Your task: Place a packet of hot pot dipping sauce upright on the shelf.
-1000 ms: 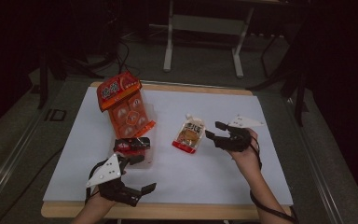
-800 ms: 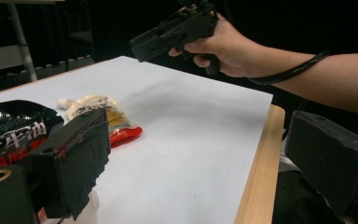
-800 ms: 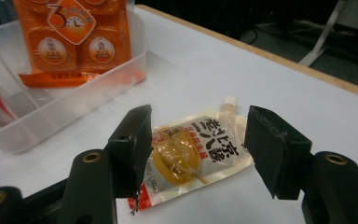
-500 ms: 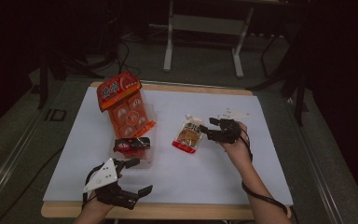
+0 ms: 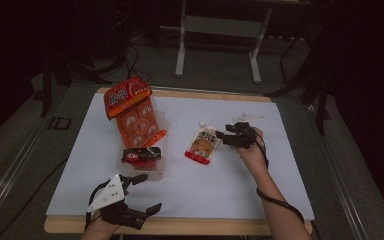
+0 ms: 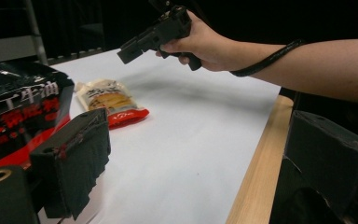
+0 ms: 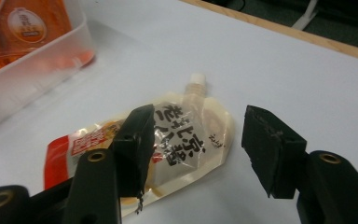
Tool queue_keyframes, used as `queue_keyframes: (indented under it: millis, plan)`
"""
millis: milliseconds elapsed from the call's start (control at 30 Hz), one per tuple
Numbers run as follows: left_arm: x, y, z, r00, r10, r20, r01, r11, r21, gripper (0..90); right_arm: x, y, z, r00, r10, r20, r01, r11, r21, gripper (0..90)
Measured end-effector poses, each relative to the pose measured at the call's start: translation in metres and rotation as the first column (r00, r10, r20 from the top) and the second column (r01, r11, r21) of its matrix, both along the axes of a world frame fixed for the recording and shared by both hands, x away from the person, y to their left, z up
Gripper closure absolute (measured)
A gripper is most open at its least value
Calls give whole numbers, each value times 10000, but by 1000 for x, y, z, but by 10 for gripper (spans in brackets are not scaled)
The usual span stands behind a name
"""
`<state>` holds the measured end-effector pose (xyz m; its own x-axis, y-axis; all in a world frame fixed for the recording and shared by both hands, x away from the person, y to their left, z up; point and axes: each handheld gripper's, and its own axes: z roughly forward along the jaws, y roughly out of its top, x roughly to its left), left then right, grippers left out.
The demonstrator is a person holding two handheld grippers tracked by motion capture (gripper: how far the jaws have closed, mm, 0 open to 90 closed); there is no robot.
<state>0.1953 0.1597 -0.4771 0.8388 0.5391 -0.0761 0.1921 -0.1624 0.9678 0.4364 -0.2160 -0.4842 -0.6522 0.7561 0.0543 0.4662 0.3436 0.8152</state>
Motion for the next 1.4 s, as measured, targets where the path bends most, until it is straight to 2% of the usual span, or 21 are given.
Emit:
queue_keyframes:
  millis: [200,400,533,1033,1167,1233,1400]
  plan:
    - [-3,5,-2,9997,251,-34,-251,9997,-65,74,12,2,-6,9997,-179,-172,177,9997,-163,437]
    - [-5,8,-4,9993,367,-118,-367,9993,-10,74,26,3,-14,9976,-437,-538,416,9984,-392,415]
    - [-7,9,-4,9991,405,-106,-406,9992,-10,74,37,3,-22,9933,-581,-1001,556,9981,-281,418]
    - [-7,10,-8,9992,304,-254,-305,9995,-34,73,47,13,-42,9896,-530,-1338,443,9967,-675,487]
    - [-7,9,-10,9993,219,-287,-218,9998,23,73,49,18,-46,9828,-802,-1662,670,9942,-841,511]
    - [-7,9,-10,9993,211,-297,-210,9998,37,73,50,18,-47,9822,-872,-1663,730,9933,-899,550]
    - [-8,7,-10,9996,190,-214,-187,9997,156,73,47,25,-45,9819,-515,-1822,320,9936,-1082,811]
